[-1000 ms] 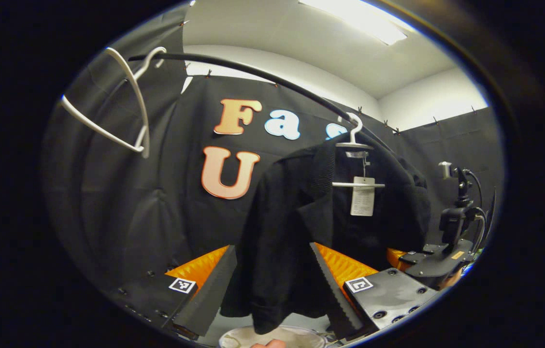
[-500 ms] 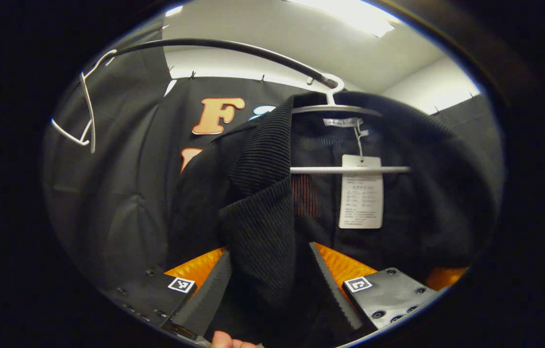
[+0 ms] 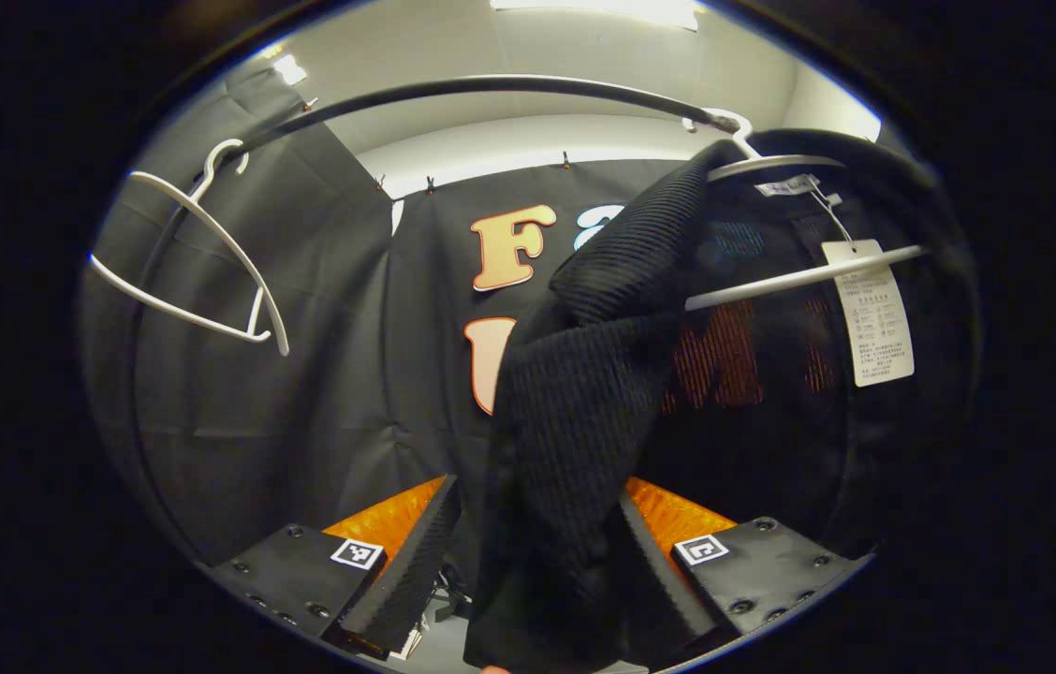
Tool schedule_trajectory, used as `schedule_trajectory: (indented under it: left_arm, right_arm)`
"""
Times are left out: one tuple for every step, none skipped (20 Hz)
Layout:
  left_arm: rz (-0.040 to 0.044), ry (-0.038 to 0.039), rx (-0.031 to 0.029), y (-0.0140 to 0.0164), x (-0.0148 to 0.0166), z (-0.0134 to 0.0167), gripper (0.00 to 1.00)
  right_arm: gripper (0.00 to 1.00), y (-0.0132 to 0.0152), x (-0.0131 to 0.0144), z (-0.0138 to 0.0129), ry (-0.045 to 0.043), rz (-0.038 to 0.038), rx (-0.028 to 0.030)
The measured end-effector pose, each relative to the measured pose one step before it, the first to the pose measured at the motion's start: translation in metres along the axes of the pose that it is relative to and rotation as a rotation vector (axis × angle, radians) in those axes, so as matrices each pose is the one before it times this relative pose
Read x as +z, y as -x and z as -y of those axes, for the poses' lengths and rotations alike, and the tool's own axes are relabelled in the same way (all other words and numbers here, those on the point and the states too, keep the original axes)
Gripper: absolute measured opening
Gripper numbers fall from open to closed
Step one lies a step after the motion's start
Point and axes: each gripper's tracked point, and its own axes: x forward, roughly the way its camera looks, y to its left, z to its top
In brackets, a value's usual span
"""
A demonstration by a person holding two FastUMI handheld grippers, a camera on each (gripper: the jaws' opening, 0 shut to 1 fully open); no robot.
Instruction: Grasp the clothes on the hanger with both hands and then place them into the laundry hamper below.
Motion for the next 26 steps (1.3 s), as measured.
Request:
schedule_trajectory:
  left_arm:
    - [0.00628,-0.01935,-0.03473,-0.00033,0.00486,-0.00346,0.81]
    - [0.00865,-0.02845,-0.03112,0.00413,0.00395,-0.00062,0.63]
    - [-0.00468,-0.01901,-0.05180,-0.00011,0.00278,0.00377,0.46]
    - [-0.00867,0.00331,-0.05315,-0.00025,0.00062,0.00670,0.29]
    - [-0.01021,0.02652,-0.04851,0.00391,-0.00076,0.00623,0.20]
    - [-0.00537,0.03776,-0.04642,0.00297,0.00207,0.00793,0.12]
    - [-0.00366,0.03921,-0.02151,0.00411,0.00269,0.00189,0.14]
    - [0.00180,0.03753,-0.01047,0.00338,0.00260,-0.00210,0.14]
    - [0.01387,0.03112,0.00928,0.00370,0.00727,-0.00615,0.14]
    - [0.03021,0.03240,0.03250,0.00497,0.01205,-0.01033,0.14]
    - [0.01833,0.02939,0.00198,0.00019,0.01183,-0.00509,0.14]
    - [-0.00436,0.03245,-0.00571,-0.00137,0.00571,0.00213,0.13]
    - [-0.01595,0.02521,-0.01880,-0.00105,0.00320,0.00242,0.11]
    - [-0.01613,0.00878,0.00111,-0.00323,0.00292,-0.00220,0.11]
    - [0.00174,-0.00241,-0.00137,-0.00408,0.00487,-0.00244,0.08]
    - [0.01237,-0.01723,-0.00106,-0.00126,0.00778,-0.00302,0.07]
    - [0.02051,-0.02564,0.00127,0.00002,0.00851,-0.00246,0.10]
    - [0.02317,-0.02388,0.00621,0.00089,0.00934,-0.00448,0.07]
    - [0.02265,-0.01518,0.00756,-0.00036,0.00787,-0.00277,0.07]
    - [0.01478,-0.01241,0.03221,0.00097,0.00794,-0.00589,0.07]
    - [0.00721,-0.01127,0.03706,-0.00091,0.00490,-0.00626,0.07]
    - [0.00533,-0.00969,0.01436,-0.00167,0.00426,0.00086,0.07]
    - [0.00630,-0.00707,0.00359,-0.00160,0.00377,-0.00052,0.10]
    - [0.01144,-0.00465,-0.00766,-0.00250,0.00481,0.00166,0.07]
    - [0.01567,-0.00531,-0.00864,-0.00310,0.00577,0.00173,0.05]
    - [0.01835,-0.01166,-0.00504,-0.00378,0.00744,0.00185,0.05]
  right_arm:
    - [0.07,-0.00053,-0.00035,0.00046,-0.01191,0.00144,-0.01532]
    - [0.07,-0.00078,-0.00154,0.00339,-0.00726,-0.00245,-0.01968]
    - [0.07,-0.00007,-0.00129,0.00001,-0.01019,-0.00737,-0.00947]
    - [0.07,0.00099,-0.00102,-0.00424,-0.01642,-0.01172,0.00088]
    - [0.07,0.00154,0.00056,-0.00277,-0.02056,-0.00251,-0.00214]
    - [0.13,-0.00029,0.00323,0.00029,-0.01693,0.00770,-0.00694]
    - [0.12,0.00073,0.00449,0.00089,-0.00378,0.01369,-0.00578]
    - [0.12,0.00226,0.00818,-0.00059,0.00454,0.02540,0.00183]
    - [0.12,0.00313,0.01295,-0.00052,0.00550,0.03838,0.00370]
    - [0.11,0.00359,0.01718,0.00240,0.00682,0.04007,0.00393]
    - [0.11,0.00245,0.01440,0.00481,0.00985,0.02898,-0.00639]
    - [0.11,0.00355,0.01133,0.00615,0.01235,0.01366,-0.00836]
    - [0.11,0.00155,0.00855,0.00408,0.01603,0.00566,-0.00883]
    - [0.11,-0.00166,0.00945,0.00278,0.01679,0.01405,-0.00816]
    - [0.11,-0.00160,0.00921,0.00530,0.01574,0.01817,-0.01049]
    - [0.11,-0.00259,0.00986,0.00655,0.01156,0.01998,-0.01223]
    - [0.10,0.00114,0.00898,0.00752,0.00997,0.01414,-0.01517]
    - [0.10,-0.00029,0.01244,0.00731,0.01231,0.02670,-0.01496]
    - [0.10,-0.00449,0.01612,0.00940,0.01773,0.02891,-0.01573]
    - [0.11,-0.00381,0.01254,0.00740,0.01572,0.01851,-0.00923]
    - [0.10,-0.00406,0.00507,0.00310,0.00351,-0.00006,0.00042]
    - [0.10,-0.00639,0.01030,-0.00030,-0.01127,0.00083,0.01338]
    - [0.10,-0.00641,0.00784,0.00050,-0.01657,-0.00102,0.01209]
    - [0.10,-0.00872,0.00867,0.00191,-0.00892,0.00101,0.00919]
    - [0.10,-0.00790,0.00681,0.00325,0.00067,0.00118,0.00610]
    - [0.10,-0.00753,0.00583,0.00421,0.00900,0.00511,0.00347]
